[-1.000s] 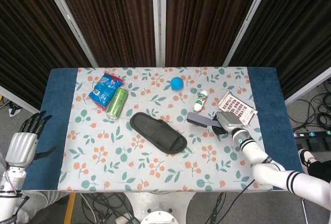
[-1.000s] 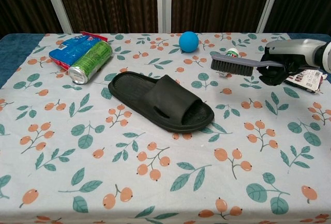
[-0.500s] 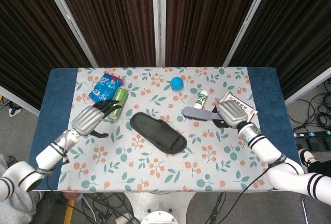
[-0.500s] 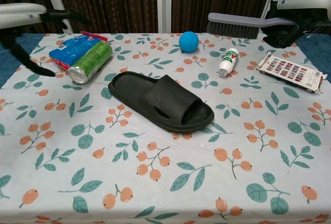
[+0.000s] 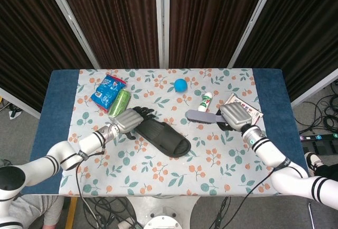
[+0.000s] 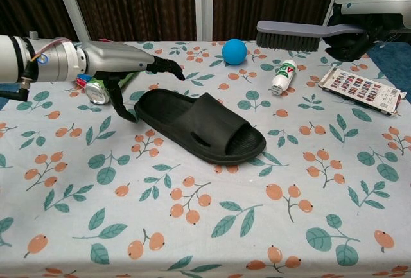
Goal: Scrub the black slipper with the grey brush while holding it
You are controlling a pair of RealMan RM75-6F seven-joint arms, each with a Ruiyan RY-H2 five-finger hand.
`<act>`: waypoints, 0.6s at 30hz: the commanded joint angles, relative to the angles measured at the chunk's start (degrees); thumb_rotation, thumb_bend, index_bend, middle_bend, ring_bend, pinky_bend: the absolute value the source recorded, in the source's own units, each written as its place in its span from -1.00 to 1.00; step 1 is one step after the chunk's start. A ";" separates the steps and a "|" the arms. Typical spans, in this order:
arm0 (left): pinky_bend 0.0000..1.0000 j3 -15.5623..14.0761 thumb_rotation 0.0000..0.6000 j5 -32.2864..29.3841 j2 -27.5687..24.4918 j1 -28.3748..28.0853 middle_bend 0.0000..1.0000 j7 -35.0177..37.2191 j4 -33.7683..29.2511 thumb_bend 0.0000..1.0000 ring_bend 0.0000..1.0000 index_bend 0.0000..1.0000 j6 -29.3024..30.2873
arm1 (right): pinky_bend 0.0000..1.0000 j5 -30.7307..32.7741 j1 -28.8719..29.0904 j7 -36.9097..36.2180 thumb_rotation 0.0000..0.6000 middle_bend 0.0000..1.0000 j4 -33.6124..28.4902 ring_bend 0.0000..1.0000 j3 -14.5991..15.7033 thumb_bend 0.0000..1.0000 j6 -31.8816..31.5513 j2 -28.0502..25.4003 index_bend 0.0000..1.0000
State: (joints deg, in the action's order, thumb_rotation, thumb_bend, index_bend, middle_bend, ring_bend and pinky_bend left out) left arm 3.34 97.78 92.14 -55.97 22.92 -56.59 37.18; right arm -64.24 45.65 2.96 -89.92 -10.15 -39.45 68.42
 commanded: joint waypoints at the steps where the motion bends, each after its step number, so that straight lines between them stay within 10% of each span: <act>1: -0.69 -0.74 1.00 -2.22 3.12 -1.54 -0.76 0.79 3.40 -0.59 -0.84 -0.71 -2.38 | 1.00 -0.70 0.22 0.27 1.00 1.00 0.64 1.00 0.87 0.51 0.57 0.82 1.00; 11: -0.69 -2.30 1.00 -4.60 6.26 -4.23 -0.73 3.30 7.70 -0.53 -0.84 -0.70 -5.54 | 1.00 -1.24 1.01 1.27 1.00 1.00 2.87 1.00 2.25 0.51 0.92 3.96 1.00; 18: -0.53 -2.53 1.00 -5.97 7.30 -3.71 -0.23 4.11 8.65 -0.37 -0.56 -0.28 -2.91 | 1.00 -2.55 1.39 1.74 1.00 1.00 4.83 1.00 3.09 0.51 0.68 6.27 1.00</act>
State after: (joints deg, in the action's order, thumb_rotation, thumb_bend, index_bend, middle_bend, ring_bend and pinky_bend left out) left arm 0.88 92.14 99.19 -59.94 27.00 -48.14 33.50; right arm -66.50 46.92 4.56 -85.48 -7.28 -38.81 74.28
